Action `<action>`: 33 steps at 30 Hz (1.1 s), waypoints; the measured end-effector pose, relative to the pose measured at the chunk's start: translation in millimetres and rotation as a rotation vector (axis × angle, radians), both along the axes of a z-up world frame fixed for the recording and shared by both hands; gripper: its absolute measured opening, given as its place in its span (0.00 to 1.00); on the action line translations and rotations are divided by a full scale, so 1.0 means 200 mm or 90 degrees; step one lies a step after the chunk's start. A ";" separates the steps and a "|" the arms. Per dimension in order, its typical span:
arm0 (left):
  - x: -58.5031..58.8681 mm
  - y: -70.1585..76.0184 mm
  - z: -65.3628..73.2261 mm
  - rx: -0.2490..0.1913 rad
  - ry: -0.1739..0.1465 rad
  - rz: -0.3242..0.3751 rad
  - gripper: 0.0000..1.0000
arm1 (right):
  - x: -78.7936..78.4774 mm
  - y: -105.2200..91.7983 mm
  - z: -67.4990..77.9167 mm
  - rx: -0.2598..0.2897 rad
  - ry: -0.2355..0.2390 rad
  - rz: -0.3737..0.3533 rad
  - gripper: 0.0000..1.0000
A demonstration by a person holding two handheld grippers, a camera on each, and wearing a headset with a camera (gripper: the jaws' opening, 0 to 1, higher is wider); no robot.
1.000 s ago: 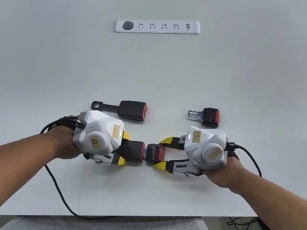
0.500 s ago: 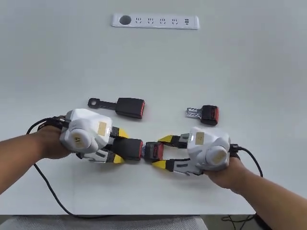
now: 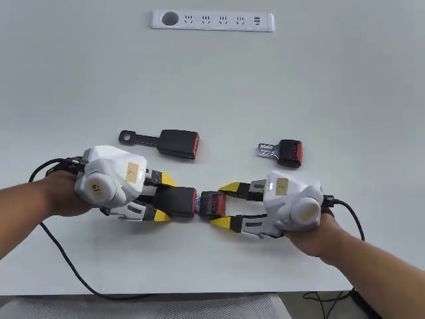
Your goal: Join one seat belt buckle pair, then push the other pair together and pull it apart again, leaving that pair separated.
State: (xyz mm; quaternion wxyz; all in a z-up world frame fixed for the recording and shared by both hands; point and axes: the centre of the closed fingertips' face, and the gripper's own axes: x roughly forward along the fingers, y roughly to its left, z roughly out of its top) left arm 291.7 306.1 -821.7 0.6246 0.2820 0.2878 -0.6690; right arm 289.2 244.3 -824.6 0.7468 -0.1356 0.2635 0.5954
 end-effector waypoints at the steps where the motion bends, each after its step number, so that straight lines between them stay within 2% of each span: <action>1: 0.00 0.00 0.00 0.000 0.000 0.000 0.33 | 0.00 0.00 0.00 0.000 -0.001 0.000 0.33; 7: 0.00 0.00 0.00 0.000 0.006 -0.002 0.33 | 0.00 0.00 0.00 -0.016 -0.023 0.019 0.33; 24: 0.01 0.01 -0.01 -0.011 0.024 0.014 0.33 | 0.00 -0.01 -0.01 -0.006 -0.020 0.003 0.32; 33: 0.00 0.00 -0.01 -0.013 0.026 0.019 0.33 | -0.01 -0.01 -0.01 -0.009 -0.026 -0.004 0.32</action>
